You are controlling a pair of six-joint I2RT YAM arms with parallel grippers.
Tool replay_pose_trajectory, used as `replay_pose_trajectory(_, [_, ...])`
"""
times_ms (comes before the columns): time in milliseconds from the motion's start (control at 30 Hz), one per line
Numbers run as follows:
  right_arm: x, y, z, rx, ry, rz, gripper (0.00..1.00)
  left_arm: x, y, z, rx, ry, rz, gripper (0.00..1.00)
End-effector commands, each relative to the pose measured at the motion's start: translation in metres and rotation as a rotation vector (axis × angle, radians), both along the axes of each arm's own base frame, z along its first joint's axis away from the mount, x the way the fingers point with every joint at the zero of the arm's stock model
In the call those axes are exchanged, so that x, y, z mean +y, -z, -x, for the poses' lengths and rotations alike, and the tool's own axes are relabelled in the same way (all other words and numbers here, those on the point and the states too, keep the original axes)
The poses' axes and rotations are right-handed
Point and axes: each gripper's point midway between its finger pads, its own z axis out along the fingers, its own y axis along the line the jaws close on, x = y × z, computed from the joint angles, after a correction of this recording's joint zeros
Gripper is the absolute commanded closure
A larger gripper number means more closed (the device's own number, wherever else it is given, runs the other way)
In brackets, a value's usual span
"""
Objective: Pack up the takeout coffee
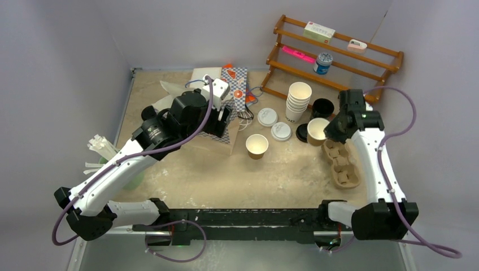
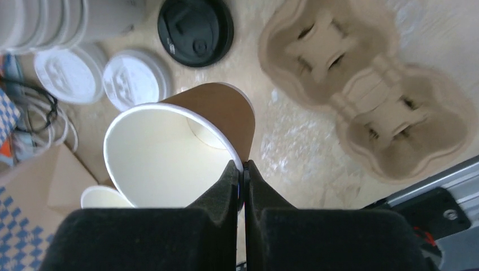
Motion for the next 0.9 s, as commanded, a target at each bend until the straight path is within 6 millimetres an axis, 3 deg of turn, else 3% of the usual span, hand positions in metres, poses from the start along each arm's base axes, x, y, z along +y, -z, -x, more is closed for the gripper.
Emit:
replay_pose_trajectory(0, [0.047, 0.024, -0.002, -0.074, -0.141, -0.246, 1.00, -0.010, -0.013, -0.001, -0.030, 0.037, 0.051, 0.32])
replay_pose_trajectory(200, [0.041, 0.067, 0.001, -0.066, -0.068, -0.235, 1.00, -0.022, -0.011, 0.003, -0.012, 0.098, 0.070, 0.32])
replay_pose_trajectory(433, [0.005, 0.081, -0.004, -0.083, 0.005, -0.054, 1.00, -0.031, -0.012, 0.007, -0.003, 0.154, 0.078, 0.32])
replay_pose_trajectory(700, [0.004, 0.107, 0.000, -0.008, 0.031, -0.057, 0.95, -0.016, -0.013, -0.001, 0.015, 0.067, 0.066, 0.30])
replay_pose_trajectory(733, [0.003, 0.110, 0.003, 0.008, 0.036, -0.052, 0.93, -0.011, -0.013, -0.003, 0.016, 0.038, 0.062, 0.30])
replay_pose_trajectory(867, [-0.001, 0.102, 0.005, 0.011, 0.041, -0.030, 0.58, 0.026, -0.021, -0.015, 0.004, -0.144, 0.029, 0.29])
